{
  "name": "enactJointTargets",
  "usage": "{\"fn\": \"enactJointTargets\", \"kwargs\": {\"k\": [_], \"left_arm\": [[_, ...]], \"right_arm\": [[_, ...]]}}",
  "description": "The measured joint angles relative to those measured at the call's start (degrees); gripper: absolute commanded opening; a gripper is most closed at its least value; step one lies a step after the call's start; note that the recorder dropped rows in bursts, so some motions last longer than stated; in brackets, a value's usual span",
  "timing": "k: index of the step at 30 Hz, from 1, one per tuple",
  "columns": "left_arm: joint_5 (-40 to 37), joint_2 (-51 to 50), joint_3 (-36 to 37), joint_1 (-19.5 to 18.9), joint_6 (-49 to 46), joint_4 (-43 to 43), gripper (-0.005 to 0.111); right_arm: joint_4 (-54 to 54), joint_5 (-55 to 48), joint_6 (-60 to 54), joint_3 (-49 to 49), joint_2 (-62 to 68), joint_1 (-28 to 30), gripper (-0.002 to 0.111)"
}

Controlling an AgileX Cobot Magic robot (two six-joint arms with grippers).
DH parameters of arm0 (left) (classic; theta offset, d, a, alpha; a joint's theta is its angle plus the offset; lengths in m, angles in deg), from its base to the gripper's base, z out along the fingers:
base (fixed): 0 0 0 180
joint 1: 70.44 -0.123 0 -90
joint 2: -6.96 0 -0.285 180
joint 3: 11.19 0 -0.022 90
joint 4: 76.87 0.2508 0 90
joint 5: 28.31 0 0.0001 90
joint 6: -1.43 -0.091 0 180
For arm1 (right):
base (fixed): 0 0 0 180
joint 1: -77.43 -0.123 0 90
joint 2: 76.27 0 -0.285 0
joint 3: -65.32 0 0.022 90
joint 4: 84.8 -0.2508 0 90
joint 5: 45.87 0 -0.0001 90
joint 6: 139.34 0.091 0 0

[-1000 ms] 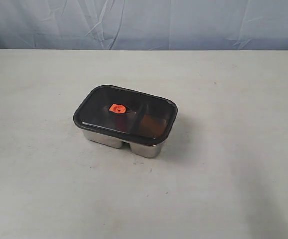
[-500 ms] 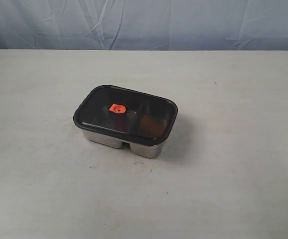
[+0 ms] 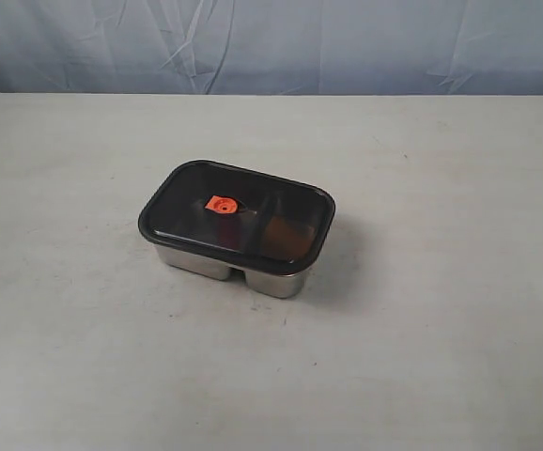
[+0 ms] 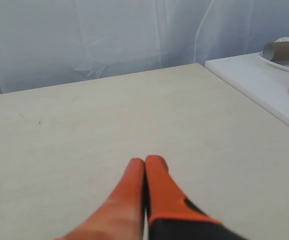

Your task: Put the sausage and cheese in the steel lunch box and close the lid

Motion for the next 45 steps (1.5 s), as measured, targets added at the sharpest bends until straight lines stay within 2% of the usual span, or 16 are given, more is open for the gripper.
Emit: {"fn": "enactJointTargets", "kwargs": {"k": [19, 28, 31, 35, 40, 45], "left_arm": [[0.16, 0.24, 0.22, 0.0, 0.0, 0.0, 0.0], [3.87, 8.25, 10.02, -0.66, -0.78, 2.84, 0.0], [0.51, 13.13, 12.87, -3.66, -1.26, 2.61, 0.0], [-7.55, 19.48, 14.46, -11.04, -1.37, 2.38, 0.0], [-12.46, 25.55, 16.22, -19.79, -1.47, 0.94, 0.0], [-14.43, 29.39, 19.81, -23.89, -1.47, -0.53, 0.0]], "right_arm": [[0.13, -0.27, 0.11, 0.12, 0.0, 0.0, -0.001], [0.13, -0.27, 0.11, 0.12, 0.0, 0.0, -0.001], [0.13, -0.27, 0.11, 0.12, 0.0, 0.0, -0.001], [0.13, -0.27, 0.11, 0.12, 0.0, 0.0, -0.001], [0.13, -0.27, 0.11, 0.12, 0.0, 0.0, -0.001], [0.13, -0.38, 0.11, 0.12, 0.0, 0.0, -0.001]]}}
